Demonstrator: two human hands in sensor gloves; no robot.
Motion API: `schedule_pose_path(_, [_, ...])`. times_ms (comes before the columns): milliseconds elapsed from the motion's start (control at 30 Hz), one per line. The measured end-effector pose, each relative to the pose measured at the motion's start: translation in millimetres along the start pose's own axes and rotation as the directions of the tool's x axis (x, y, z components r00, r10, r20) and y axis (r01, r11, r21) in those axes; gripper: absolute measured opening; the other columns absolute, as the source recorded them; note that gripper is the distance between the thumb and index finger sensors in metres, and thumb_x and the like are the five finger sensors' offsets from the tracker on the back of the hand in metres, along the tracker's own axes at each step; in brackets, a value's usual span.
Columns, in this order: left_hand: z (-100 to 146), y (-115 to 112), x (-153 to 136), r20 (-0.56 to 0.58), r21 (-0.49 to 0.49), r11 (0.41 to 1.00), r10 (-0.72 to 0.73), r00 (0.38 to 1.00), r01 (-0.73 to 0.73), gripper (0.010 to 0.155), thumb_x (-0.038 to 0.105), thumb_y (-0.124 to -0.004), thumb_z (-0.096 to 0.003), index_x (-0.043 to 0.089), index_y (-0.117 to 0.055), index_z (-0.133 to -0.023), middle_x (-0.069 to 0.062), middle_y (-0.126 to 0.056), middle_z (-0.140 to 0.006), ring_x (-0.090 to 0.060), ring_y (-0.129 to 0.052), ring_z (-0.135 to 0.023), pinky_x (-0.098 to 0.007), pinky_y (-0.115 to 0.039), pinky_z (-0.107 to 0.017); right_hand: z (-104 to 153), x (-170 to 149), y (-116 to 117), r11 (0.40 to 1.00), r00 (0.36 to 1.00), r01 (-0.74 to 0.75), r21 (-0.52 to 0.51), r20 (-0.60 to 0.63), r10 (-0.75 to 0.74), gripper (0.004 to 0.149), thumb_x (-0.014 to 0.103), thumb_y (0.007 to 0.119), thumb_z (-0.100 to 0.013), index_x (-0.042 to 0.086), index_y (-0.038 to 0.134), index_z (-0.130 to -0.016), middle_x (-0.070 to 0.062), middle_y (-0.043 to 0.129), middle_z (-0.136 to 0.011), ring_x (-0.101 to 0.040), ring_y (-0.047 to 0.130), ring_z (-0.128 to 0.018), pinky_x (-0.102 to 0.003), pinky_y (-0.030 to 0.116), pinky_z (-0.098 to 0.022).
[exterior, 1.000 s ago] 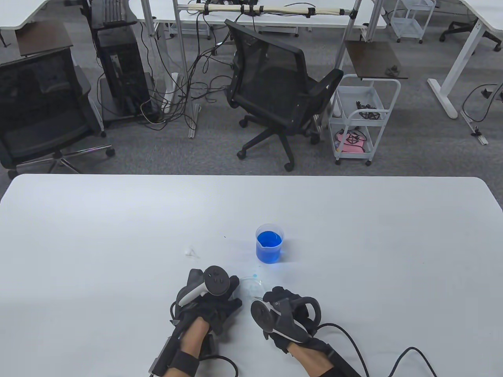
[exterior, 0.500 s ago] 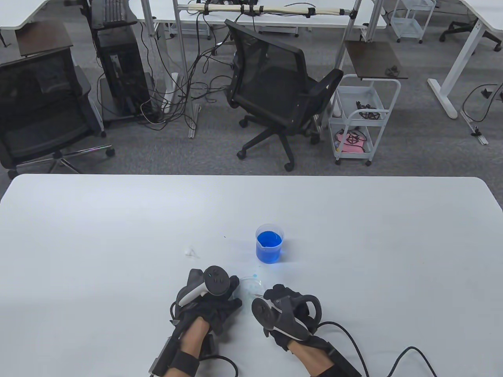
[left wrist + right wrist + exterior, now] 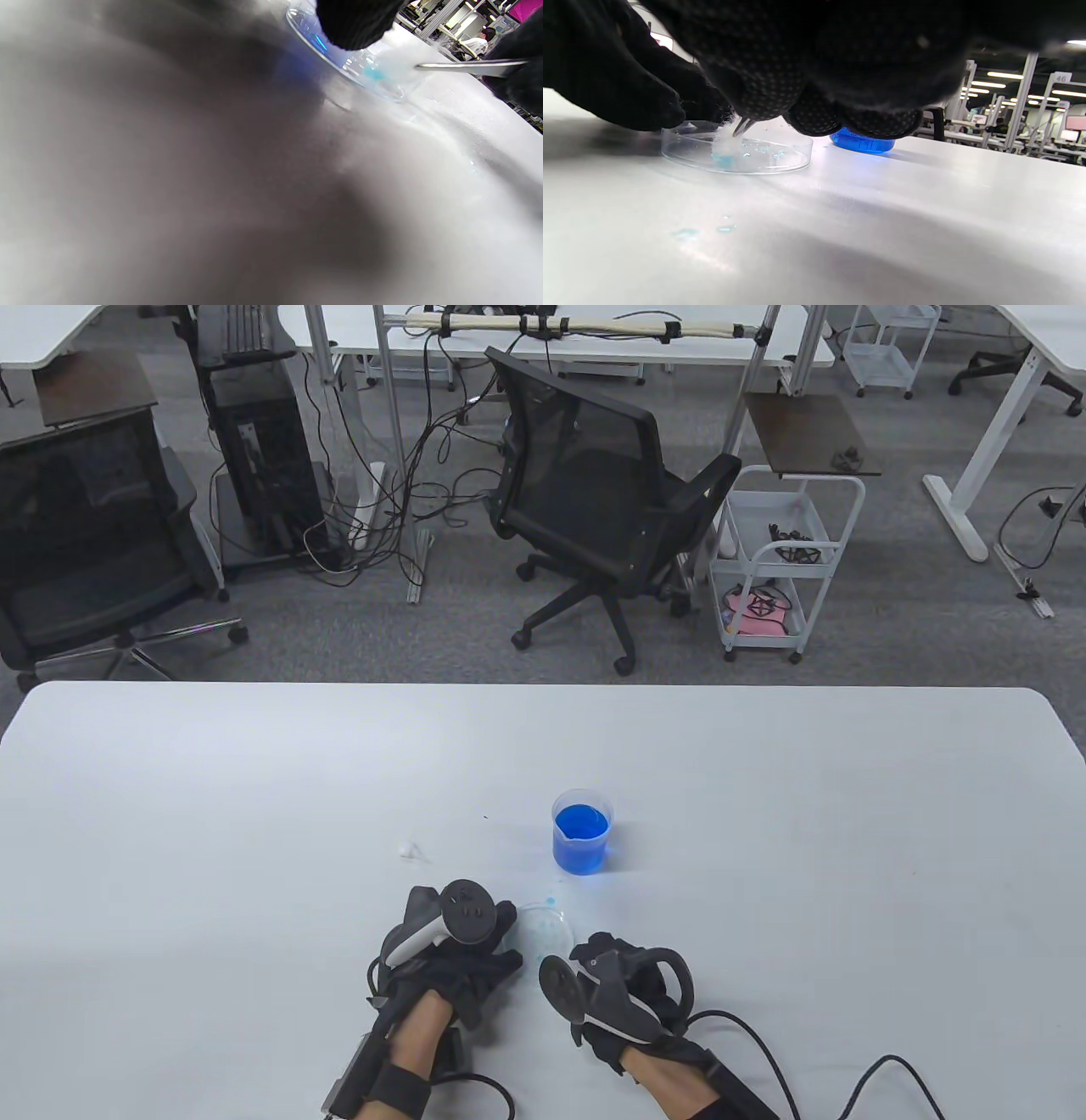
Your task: Dip tweezers-held cotton tuft into dye solution and dot onto culture dish
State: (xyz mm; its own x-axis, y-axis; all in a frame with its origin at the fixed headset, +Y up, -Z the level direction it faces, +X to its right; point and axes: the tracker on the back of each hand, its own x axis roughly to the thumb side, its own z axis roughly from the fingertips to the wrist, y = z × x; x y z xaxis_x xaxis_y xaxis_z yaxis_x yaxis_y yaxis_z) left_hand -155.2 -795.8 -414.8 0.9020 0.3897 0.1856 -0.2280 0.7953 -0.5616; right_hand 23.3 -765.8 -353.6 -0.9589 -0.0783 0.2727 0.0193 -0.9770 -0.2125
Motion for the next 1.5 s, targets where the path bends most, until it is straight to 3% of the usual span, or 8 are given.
schedule_pose_path(367, [-0.1,0.1,-0.2,0.0,0.001,1.0,0.001,1.0,-0.001,0.069,0.046,-0.065,-0.063,0.025,-0.027,-0.116,-0.023,-0.011,-0.123,-0.054,-0.01,-0.104,-0.078,-0.016,-0.065,2.9,-21.1,-28.5,0.99,0.993,0.09,-0.107,-0.066,-0.097,0.04,0.027,0.093,-0.027,0.0,0.106,-0.053,-0.025,0.104,-0.054,-0.016,0.098,-0.018,-0.031,0.089,-0.007])
schedule_pose_path(733, [0.1,0.0,-0.3,0.0,0.0,1.0,0.003,1.0,-0.003,0.069,0.046,-0.066,-0.0629,0.025,-0.027,-0.116,-0.024,-0.011,-0.122,-0.054,-0.01,-0.104,-0.078,-0.016,-0.065,-4.5,-8.7,3.3,1.0,1.0,-0.001,0.004,-0.029,0.001,0.04,0.027,0.093,-0.027,0.0,0.106,-0.053,-0.025,0.104,-0.054,-0.016,0.098,-0.018,-0.031,0.089,-0.007])
schedule_pose_path(1167, [-0.1,-0.2,0.0,0.001,0.0,1.0,0.002,1.0,-0.002,0.069,0.046,-0.065,-0.0629,0.025,-0.027,-0.116,-0.024,-0.011,-0.122,-0.055,-0.01,-0.104,-0.078,-0.016,-0.065,-3.4,-25.7,-23.9,0.991,0.993,0.061,-0.118,-0.09,-0.072,0.04,0.027,0.093,-0.027,0.0,0.106,-0.053,-0.025,0.104,-0.054,-0.016,0.098,-0.017,-0.031,0.089,-0.006])
schedule_pose_path(1500, [0.3,-0.7,0.3,0.0,-0.001,1.0,0.004,1.0,-0.004,0.069,0.046,-0.066,-0.0629,0.025,-0.026,-0.116,-0.024,-0.011,-0.122,-0.055,-0.01,-0.104,-0.078,-0.016,-0.065,-9.1,-12.2,1.9,1.0,0.999,-0.026,-0.016,-0.048,0.026,0.04,0.027,0.093,-0.027,0.0,0.106,-0.053,-0.025,0.104,-0.054,-0.016,0.098,-0.018,-0.031,0.089,-0.007])
